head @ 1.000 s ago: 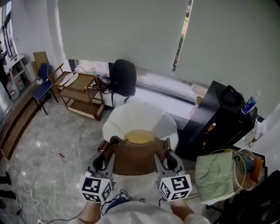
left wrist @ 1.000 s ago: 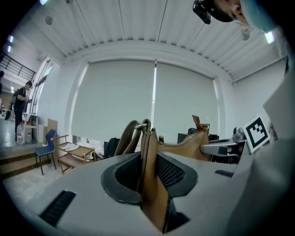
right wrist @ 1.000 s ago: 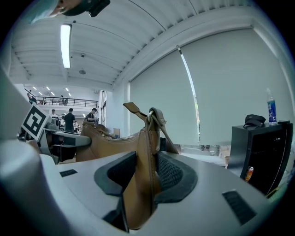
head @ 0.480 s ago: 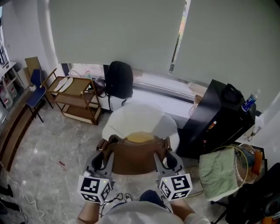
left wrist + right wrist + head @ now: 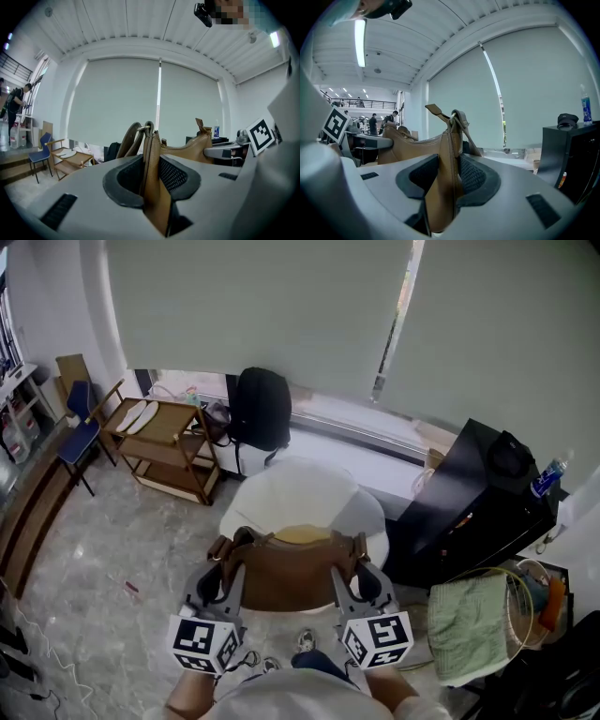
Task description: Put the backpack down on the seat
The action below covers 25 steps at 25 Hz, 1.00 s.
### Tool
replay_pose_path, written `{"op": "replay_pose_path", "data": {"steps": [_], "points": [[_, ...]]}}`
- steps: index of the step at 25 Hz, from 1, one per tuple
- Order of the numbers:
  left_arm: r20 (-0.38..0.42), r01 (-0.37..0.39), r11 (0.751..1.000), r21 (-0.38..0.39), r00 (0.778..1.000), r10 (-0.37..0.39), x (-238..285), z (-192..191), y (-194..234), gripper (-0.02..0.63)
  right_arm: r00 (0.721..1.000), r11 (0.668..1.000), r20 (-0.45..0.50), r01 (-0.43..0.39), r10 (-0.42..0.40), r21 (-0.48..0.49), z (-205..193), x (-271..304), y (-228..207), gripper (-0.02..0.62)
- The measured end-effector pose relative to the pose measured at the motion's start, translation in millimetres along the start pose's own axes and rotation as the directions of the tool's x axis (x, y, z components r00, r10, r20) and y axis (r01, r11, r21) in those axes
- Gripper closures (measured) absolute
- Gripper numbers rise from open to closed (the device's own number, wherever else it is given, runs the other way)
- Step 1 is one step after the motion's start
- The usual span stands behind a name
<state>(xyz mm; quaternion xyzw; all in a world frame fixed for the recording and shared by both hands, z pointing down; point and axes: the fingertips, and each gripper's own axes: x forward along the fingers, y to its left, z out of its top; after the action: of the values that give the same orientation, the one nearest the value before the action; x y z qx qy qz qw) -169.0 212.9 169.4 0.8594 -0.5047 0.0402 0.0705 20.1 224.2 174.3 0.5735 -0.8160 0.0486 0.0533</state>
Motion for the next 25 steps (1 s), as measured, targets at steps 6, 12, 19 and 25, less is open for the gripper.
{"op": "replay_pose_path", "data": {"steps": [6,12,19,25], "points": [[0.003,-0.042,0.999,-0.005,0.999,0.042,37,4,-7,0.492,0.999,0.999,0.008,-0.051,0.051,-0.006,3,26,-35,0.442],[0.013,-0.081,0.997,-0.007,0.997,0.081,72,5,-17,0.491,0.996,0.996,0.002,-0.094,0.094,-0.011,7,49,-71,0.442],[-0.005,-0.130,0.991,-0.024,0.992,0.130,98,1,-20,0.491,0.990,0.991,-0.015,-0.137,0.137,0.000,1,74,-95,0.442],[-0.017,-0.130,0.991,-0.020,0.991,0.130,117,2,-4,0.491,0.990,0.990,-0.022,-0.139,0.139,0.012,0,99,-99,0.442]]}}
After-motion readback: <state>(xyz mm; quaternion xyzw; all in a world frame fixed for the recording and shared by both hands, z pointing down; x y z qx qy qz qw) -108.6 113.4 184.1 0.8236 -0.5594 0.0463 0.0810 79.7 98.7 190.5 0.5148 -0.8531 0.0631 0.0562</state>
